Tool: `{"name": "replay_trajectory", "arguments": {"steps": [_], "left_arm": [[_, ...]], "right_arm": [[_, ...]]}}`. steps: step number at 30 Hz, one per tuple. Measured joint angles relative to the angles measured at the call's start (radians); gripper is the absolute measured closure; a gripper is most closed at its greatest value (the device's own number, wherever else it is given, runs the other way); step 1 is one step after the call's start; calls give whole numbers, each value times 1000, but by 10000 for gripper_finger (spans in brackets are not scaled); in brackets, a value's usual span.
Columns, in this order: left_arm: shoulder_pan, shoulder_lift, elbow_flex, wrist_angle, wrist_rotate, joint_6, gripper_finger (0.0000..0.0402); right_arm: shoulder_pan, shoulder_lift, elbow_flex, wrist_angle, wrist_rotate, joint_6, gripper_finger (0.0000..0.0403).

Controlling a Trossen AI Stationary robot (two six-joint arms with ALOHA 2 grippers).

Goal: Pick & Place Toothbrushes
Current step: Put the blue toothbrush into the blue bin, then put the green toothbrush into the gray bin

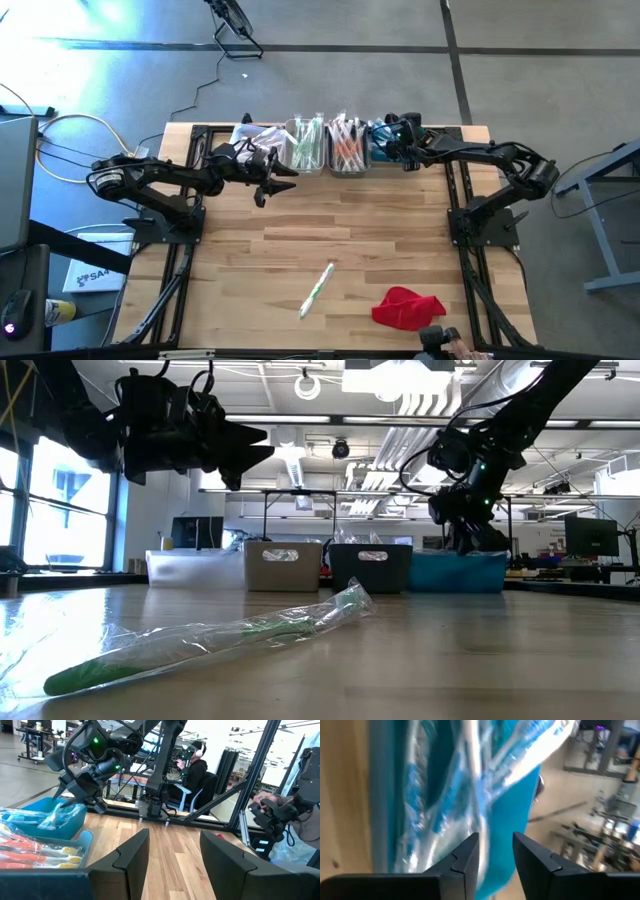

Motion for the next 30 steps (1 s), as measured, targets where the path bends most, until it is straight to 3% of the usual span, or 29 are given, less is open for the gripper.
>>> {"name": "replay_trajectory", "arguments": {"steps": [3,21,26,30], "left_arm": [[0,0,0,0,0,0,229],[1,0,1,0,0,0,229],[1,0,1,-9,0,0,229],[1,0,1,-26,0,0,229]], "right_arm": [[18,-1,0,0,54,-1,290],[184,-110,-1,134,69,19,342],[235,-190,-1,166,-21,163,349],[264,-256,0,165,-205,381,352]]}}
